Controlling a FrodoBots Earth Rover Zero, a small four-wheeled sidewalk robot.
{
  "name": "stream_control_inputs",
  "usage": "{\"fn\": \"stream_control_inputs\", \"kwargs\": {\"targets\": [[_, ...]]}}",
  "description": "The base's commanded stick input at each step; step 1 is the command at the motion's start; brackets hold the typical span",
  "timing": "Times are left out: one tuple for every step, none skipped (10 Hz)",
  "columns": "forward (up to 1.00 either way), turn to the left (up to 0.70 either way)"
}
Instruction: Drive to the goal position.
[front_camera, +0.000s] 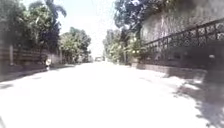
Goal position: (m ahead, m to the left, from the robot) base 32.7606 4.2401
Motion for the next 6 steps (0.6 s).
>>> {"fn": "stream_control_inputs", "kwargs": {"targets": [[1.0,0.0],[1.0,0.0],[1.0,0.0],[1.0,0.0],[1.0,0.0],[1.0,0.0]]}}
